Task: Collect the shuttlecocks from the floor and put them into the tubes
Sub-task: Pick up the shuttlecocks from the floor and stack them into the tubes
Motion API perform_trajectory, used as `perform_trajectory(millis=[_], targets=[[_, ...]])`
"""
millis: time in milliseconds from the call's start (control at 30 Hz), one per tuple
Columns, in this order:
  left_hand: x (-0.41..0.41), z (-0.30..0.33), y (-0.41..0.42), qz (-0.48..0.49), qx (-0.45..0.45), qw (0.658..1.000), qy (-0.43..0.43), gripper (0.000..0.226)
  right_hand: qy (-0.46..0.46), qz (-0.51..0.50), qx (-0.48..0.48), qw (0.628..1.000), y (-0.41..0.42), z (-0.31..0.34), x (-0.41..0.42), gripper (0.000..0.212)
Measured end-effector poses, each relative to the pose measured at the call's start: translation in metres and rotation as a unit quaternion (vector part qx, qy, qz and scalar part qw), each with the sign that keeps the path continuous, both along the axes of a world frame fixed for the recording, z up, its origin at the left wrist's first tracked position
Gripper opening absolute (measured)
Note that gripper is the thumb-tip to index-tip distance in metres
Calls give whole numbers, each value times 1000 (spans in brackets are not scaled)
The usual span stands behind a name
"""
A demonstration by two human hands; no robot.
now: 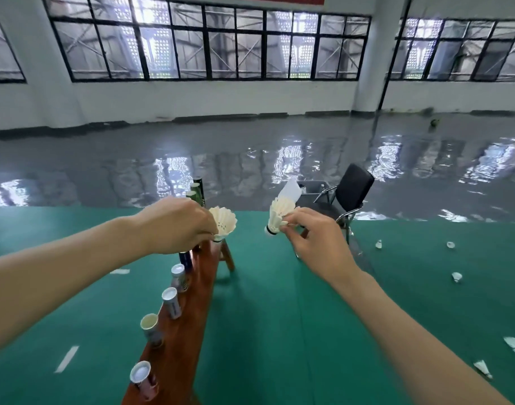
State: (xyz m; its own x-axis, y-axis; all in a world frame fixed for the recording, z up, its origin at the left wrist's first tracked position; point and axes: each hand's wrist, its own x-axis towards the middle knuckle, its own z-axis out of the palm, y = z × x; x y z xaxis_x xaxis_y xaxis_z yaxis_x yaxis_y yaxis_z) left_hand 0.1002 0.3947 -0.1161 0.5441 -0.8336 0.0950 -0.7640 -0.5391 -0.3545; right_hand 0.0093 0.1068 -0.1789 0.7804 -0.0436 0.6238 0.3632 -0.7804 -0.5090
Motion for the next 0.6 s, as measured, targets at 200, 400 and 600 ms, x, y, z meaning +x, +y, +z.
perform_trajectory(millis=[200,400,600], targets=[[108,-23,8,87,44,995,21,26,31,24,22,999,-9,-22,141,12],[248,-47,21,139,31,983,112,25,55,44,32,997,3,-28,291,10],[372,-82,24,165,107,970,145,21,78,61,76,992,7,-27,436,12]])
